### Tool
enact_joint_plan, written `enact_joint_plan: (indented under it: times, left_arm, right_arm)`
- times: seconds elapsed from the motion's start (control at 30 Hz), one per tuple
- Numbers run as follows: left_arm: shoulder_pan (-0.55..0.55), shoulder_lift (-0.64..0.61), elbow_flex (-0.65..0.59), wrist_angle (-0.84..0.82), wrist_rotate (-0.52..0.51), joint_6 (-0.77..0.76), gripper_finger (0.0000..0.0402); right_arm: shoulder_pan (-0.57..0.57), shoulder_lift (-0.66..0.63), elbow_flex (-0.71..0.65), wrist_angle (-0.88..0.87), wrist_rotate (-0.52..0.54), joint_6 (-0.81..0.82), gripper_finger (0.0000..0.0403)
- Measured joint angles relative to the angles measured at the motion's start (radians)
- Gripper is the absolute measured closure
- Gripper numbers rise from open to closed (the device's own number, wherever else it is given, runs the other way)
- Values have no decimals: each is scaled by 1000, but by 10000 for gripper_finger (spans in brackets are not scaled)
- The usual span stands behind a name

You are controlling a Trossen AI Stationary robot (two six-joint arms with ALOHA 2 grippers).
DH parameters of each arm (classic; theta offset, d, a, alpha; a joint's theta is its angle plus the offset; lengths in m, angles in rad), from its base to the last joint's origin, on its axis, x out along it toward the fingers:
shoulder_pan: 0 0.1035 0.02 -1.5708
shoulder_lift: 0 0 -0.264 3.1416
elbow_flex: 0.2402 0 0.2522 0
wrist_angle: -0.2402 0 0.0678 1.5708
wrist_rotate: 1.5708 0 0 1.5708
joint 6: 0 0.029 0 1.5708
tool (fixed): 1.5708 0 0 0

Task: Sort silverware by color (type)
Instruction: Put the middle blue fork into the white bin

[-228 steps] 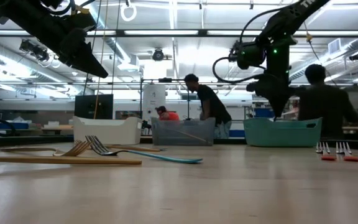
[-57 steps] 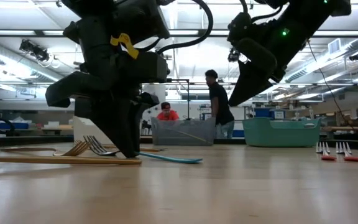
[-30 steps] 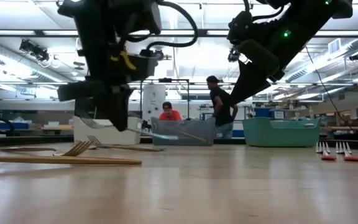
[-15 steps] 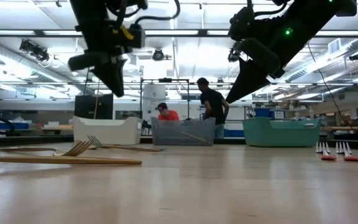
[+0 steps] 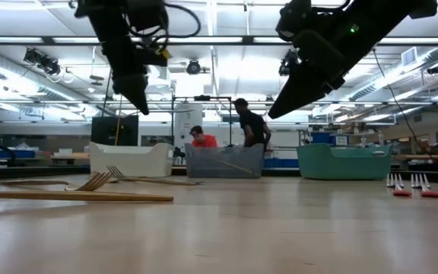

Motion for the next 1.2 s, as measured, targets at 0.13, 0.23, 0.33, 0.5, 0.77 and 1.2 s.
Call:
enact_joint_plan:
  times: [0.13,0.23,0.33,0.5,0.77,1.2]
  left_arm:
    - [93,-11,-39,59,0,16,384]
    - [150,-10,-64,117,1,37,383]
    - [197,-10,-89,168,2,74,384]
    - [278,-10,-137,288,11,125,384]
    - [410,-10,-221,398,59,160,383]
    - [499,-9,-299,599,127,241,382]
  right_arm:
    - [2,0,0,8,-5,-6,299]
    - [5,0,0,12,-5,-9,299]
    - [7,0,0,16,-5,-17,299]
    - [9,0,0,17,-5,-20,299]
    - [15,0,0,24,-5,-25,299]
    - [15,0,0,39,-3,-35,298]
